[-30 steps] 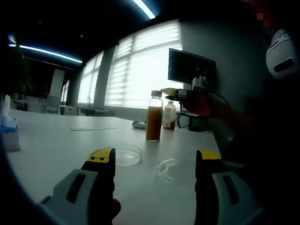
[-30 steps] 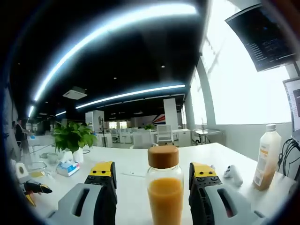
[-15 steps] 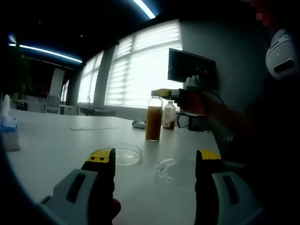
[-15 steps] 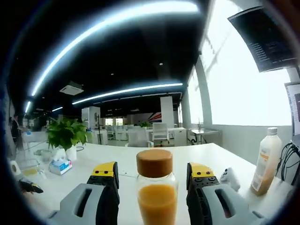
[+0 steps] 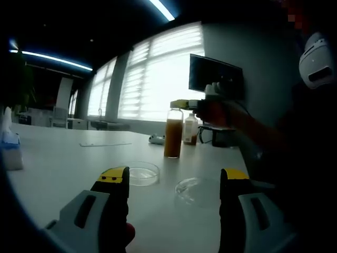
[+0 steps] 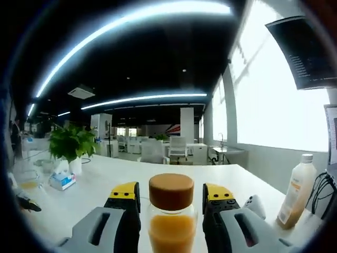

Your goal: Open the Petri dish lid, place the lid on the table, pour the liquid culture medium into the Petri dish, pick up the Petri dish lid from the table, and close the Petri dish

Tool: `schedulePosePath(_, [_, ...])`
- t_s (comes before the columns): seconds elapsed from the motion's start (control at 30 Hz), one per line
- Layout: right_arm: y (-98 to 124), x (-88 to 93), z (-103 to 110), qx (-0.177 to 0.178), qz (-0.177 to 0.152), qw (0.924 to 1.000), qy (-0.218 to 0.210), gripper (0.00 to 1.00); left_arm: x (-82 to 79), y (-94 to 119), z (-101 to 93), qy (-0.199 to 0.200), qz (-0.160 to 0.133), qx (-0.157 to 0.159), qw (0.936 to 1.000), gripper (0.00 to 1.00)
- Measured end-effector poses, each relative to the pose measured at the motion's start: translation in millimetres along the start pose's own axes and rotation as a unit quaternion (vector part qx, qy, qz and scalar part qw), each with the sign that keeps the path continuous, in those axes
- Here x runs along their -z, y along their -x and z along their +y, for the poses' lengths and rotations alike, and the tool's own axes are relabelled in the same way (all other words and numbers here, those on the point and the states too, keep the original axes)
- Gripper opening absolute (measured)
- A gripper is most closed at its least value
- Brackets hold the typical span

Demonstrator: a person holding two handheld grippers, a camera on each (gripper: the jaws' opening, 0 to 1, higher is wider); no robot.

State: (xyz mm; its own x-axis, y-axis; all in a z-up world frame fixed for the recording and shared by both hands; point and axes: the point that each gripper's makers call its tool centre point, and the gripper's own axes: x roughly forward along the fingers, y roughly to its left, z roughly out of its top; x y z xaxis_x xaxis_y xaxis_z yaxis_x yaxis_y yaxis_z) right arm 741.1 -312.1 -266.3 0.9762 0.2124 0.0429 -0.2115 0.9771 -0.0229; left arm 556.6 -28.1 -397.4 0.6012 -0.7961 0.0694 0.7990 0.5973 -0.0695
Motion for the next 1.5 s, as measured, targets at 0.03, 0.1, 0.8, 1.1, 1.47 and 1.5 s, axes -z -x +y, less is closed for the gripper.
schedulePosePath(0.03, [-0.5, 0.6, 0.4, -0.001, 0.001, 1.0000, 0.000, 0.41, -0.2, 0.0, -0.2, 0.000, 0.000, 0.000, 1.0000, 0.61])
schedulePosePath(0.1, [-1.0, 1.8, 1.3, -0.002, 0.003, 1.0000, -0.001, 0.40, -0.1, 0.1, -0.2, 0.000, 0.000, 0.001, 1.0000, 0.61])
schedulePosePath(0.8, [-3.7, 2.5, -0.5, -0.001, 0.006, 0.9999, 0.010, 0.29, 0.3, 0.0, -1.7, -0.003, 0.001, 0.003, 1.0000, 0.61])
schedulePosePath(1.1, [-3.6, 0.9, -0.3, -0.004, 0.003, 0.9999, 0.010, 0.28, 0.5, -0.5, -2.1, -0.002, 0.002, 0.005, 1.0000, 0.61])
schedulePosePath(1.47, [-1.0, -7.7, 0.5, -0.004, -0.006, 0.9999, 0.014, 0.28, 0.4, -0.6, -2.2, -0.003, 0.002, 0.004, 1.0000, 0.61])
schedulePosePath(1.5, [-0.8, -9.1, 0.9, -0.005, -0.008, 0.9999, 0.014, 0.28, 0.4, -0.6, -2.3, -0.003, 0.002, 0.004, 1.0000, 0.61])
